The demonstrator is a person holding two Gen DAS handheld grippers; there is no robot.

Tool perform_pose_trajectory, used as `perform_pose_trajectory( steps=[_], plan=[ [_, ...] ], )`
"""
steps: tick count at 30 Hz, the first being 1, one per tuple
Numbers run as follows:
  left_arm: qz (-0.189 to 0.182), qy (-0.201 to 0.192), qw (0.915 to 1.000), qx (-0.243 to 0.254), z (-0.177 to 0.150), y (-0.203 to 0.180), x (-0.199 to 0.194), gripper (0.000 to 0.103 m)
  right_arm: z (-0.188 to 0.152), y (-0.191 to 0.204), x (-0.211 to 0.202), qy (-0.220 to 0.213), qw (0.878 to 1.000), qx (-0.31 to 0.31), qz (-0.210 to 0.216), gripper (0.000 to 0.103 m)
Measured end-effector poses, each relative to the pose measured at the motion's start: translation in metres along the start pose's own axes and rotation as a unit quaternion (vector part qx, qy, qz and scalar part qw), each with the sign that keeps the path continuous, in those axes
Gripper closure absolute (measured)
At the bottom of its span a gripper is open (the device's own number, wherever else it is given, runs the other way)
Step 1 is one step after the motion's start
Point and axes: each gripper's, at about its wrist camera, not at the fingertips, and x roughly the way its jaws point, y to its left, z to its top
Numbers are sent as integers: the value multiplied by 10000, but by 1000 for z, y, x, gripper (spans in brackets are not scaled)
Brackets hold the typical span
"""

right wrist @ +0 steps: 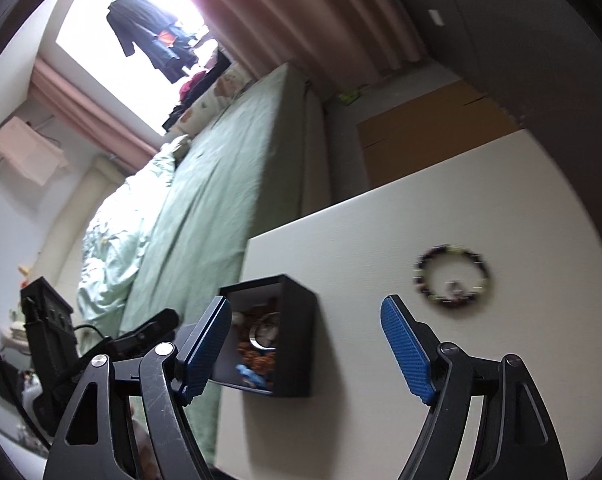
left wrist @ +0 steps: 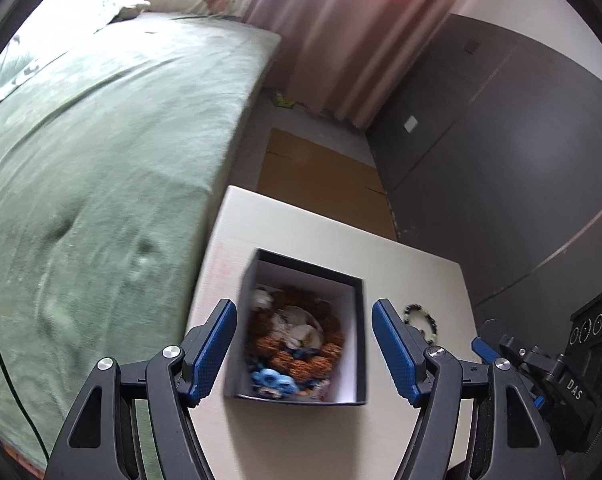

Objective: Organize jewelry
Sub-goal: 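Grasp the black-and-green bead bracelet with the left gripper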

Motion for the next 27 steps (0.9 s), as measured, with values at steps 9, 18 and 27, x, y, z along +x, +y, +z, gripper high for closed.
perform_pose_trajectory(
  steps=[9, 18, 27],
  plan=[
    [-186, 53, 9986, 497, -19, -58, 13, 32, 1, -32, -39, -109, 9977, 61, -667, 11],
    [-48, 215, 9936, 1105, -41, -109, 34, 32, -2, -77, -63, -142, 9944, 651, -817, 4],
    [267, 639, 9889, 1312, -34, -141, 73, 52, 9, -97, -63, -42, 9910, 912, -980, 4]
  ],
)
